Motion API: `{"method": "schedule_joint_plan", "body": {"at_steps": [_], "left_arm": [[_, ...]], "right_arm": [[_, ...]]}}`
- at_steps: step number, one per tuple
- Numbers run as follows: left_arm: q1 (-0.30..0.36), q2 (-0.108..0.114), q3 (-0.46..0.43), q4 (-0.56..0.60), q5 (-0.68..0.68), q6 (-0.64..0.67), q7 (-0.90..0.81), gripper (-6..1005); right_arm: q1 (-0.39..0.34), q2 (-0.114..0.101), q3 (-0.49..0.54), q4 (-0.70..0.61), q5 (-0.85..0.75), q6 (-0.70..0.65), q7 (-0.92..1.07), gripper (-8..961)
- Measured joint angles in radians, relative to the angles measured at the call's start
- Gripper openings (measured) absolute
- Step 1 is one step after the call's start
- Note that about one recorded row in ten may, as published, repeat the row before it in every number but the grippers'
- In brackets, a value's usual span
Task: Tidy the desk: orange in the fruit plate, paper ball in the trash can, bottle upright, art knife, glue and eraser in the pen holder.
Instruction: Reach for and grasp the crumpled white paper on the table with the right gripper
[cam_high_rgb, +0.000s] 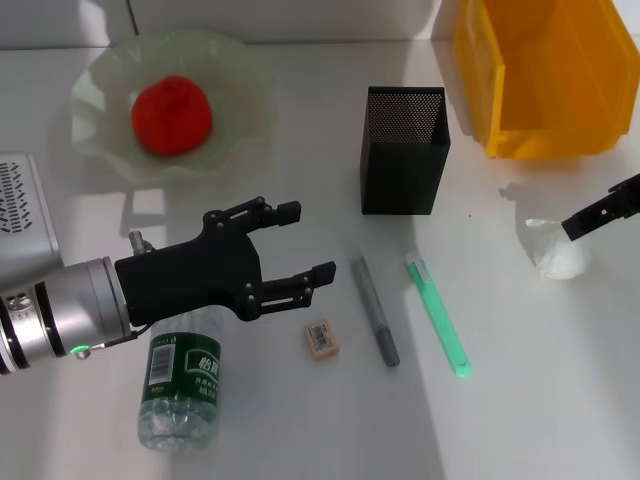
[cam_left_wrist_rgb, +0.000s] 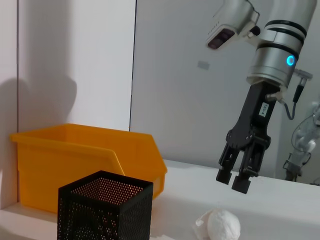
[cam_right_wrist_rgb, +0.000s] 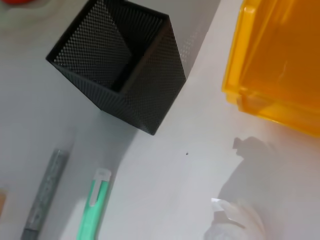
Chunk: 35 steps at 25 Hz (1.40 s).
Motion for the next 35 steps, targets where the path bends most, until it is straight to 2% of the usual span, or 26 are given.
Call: {"method": "schedule_joint_plan", "body": {"at_steps": [3,6,13,35], "left_arm": [[0.0,0.001,0.003,0.0,0.001,0.0,0.0,811],[-0.001,0.001,0.007,-0.002,0.003,0.0,0.0,811],[-0.001,0.001,0.007,-0.005,0.005,-0.001,0.001,810],[0.004,0.001,0.007,-0.007,0.005,-0.001,0.008,809]], "right_arm": [[0.009,0.025,-0.024,0.017,-0.075,0.032,0.008,786],[0.011,0.029,-0.029,0.037,-0.084,0.044,0.008,785],[0.025,0.03,-0.055,0.143,-0.084,0.111,0.009,778],[0.06,0.025,-0.074,0.287,-0.093,0.209,0.009,723]]}}
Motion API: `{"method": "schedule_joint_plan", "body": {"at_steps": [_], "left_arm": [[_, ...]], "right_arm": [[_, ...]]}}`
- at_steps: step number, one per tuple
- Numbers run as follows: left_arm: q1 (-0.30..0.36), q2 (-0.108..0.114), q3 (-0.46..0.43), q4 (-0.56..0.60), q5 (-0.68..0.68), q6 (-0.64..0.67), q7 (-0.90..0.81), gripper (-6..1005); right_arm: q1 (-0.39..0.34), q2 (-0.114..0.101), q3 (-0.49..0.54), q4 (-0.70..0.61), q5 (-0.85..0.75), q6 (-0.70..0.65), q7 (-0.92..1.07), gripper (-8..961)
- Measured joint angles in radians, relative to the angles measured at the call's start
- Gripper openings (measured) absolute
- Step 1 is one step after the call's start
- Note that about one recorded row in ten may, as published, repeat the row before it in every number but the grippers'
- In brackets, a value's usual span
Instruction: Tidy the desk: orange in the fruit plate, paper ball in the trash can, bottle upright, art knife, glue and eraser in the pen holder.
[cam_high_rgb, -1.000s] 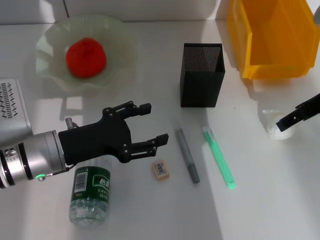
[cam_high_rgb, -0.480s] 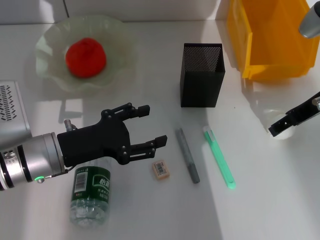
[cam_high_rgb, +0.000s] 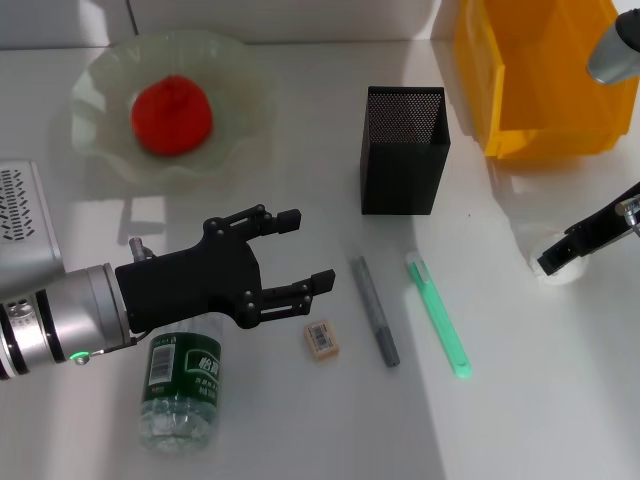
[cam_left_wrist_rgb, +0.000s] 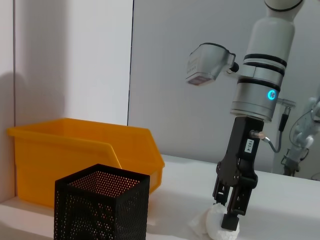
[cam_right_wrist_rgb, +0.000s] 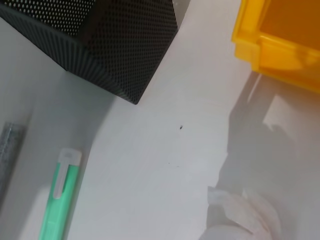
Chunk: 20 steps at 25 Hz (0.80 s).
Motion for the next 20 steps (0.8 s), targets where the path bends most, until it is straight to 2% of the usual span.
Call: {"method": "schedule_joint_plan", "body": {"at_steps": [3,6,12,20], "left_arm": [[0.0,0.0,0.0,0.0,0.0,0.0,0.0,809],[-0.001,0.0,0.0,0.0,0.0,0.0,0.0,808],[0.001,0.0,0.0,0.0,0.0,0.0,0.001,809],[0.001,-0.001,0.0,0.0,0.0,0.0,0.001,809]], "right_arm": [[0.002,-0.001,-0.004,0.006,0.0,0.007,-0.001,715],[-0.003,0.0,-0.004,-0.009,0.0,0.005,-0.002,542],[-0.016,0.001,0.004,-0.081,0.003,-0.026,-0.002,522],[-0.024,0.002,0.047,-0.294,0.007,-0.103,0.002,514]]}}
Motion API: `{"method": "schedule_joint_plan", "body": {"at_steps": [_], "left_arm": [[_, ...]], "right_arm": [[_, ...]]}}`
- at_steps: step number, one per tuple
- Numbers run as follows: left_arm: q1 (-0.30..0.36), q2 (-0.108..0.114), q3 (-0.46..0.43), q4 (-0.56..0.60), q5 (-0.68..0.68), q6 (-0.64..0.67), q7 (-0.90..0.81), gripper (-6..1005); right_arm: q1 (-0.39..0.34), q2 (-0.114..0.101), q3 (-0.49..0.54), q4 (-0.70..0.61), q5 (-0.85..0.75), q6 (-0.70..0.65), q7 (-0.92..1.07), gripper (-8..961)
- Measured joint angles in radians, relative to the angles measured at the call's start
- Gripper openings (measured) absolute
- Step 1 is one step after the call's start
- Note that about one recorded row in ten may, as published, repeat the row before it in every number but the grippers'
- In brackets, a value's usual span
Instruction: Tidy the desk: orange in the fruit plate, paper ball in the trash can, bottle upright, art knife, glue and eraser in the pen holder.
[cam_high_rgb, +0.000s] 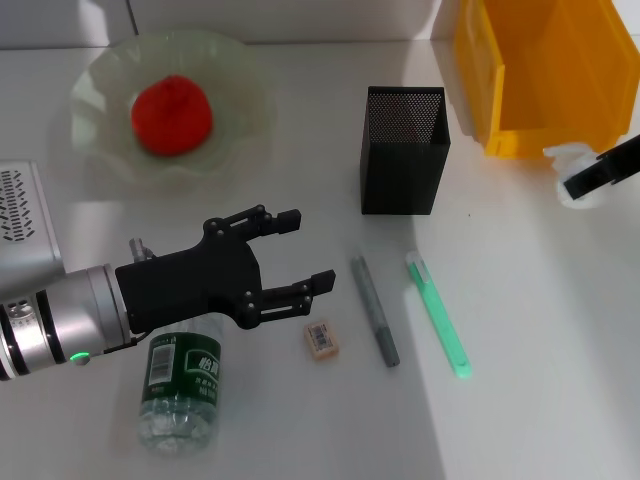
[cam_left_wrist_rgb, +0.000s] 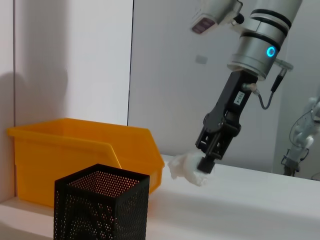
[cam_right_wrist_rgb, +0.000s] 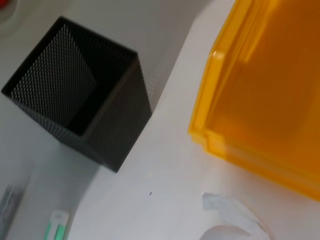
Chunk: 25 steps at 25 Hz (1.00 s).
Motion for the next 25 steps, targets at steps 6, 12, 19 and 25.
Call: {"method": "schedule_joint_plan", "body": {"at_steps": [6,12,19,25], "left_arm": [[0.0,-0.001,0.0,0.0,0.0,0.0,0.001,809],[-0.003,-0.002,0.0,0.0,0.0,0.0,0.002,809],[-0.006,-0.004,0.0,0.0,0.0,0.0,0.002,809],[-0.005,-0.004,0.0,-0.005,0.0,0.0,0.004,808]], "right_arm": [[0.003,-0.002,0.062,-0.101,0.002,0.055,0.002,513],[0.0,0.0,0.065,-0.084,0.003,0.245,0.005,512],[0.035,-0.003,0.054,0.055,0.003,0.44,-0.004,511],[0.058,-0.004,0.052,0.13,0.004,0.55,-0.034,518]]}}
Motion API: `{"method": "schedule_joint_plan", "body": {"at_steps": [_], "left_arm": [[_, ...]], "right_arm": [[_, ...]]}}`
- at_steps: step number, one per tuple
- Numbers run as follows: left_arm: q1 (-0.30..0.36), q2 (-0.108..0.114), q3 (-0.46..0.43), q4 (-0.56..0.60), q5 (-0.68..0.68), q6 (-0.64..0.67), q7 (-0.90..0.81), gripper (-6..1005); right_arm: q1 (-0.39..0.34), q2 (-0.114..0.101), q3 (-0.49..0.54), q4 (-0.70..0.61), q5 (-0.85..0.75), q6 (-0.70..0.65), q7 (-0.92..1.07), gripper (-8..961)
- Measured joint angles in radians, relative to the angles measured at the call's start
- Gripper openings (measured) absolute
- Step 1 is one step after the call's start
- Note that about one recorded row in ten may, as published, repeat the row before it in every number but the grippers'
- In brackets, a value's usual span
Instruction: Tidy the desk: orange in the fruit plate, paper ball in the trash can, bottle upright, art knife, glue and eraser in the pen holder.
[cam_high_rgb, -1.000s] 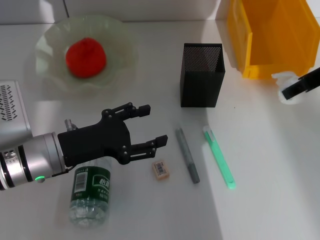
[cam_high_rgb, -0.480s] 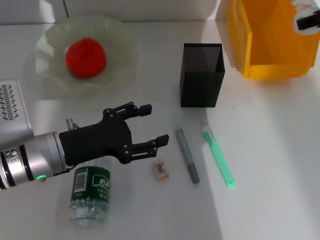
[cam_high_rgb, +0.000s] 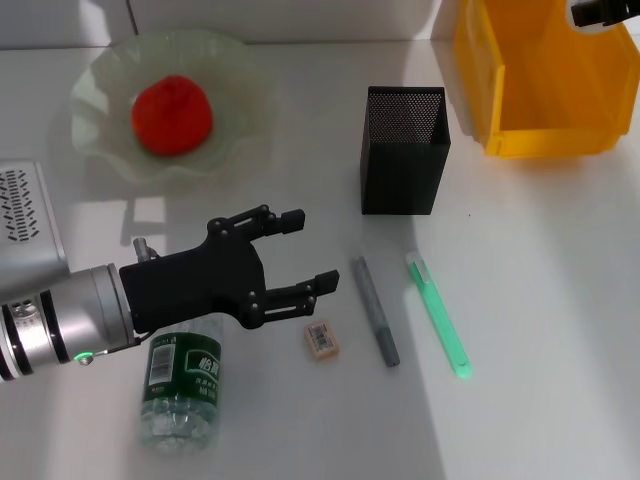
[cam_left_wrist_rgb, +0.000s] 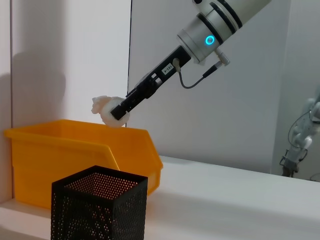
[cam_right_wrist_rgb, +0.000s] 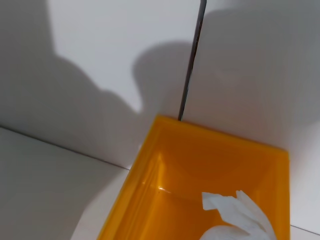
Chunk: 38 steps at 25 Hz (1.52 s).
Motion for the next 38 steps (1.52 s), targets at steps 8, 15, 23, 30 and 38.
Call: {"method": "schedule_joint_plan", "body": {"at_steps": [8,15,23,30,38], "left_arm": [[-0.003,0.0,0.001,-0.009,0.0,0.0,0.0,808],[-0.002,0.0,0.002,-0.009,0.0,0.0,0.0,808],[0.004,0.002,0.002,-0.002,0.0,0.005,0.0,809],[0.006,0.003,-0.01,0.013,-0.005,0.034,-0.029,809],[0.059,0.002,-0.011,0.188,-0.003,0.016,-0.216,809]], "right_arm": [[0.006,0.005,-0.001,0.028,0.001,0.021,-0.031,531],[-0.002,0.005,0.001,0.009,0.034,-0.006,-0.033,639],[-0.063,0.011,-0.001,-0.105,0.132,-0.063,-0.071,822],[-0.289,0.008,-0.001,-0.26,0.693,-0.114,-0.317,834],[-0.48,0.01,0.009,-0.03,1.15,-0.358,-0.846,833]]}}
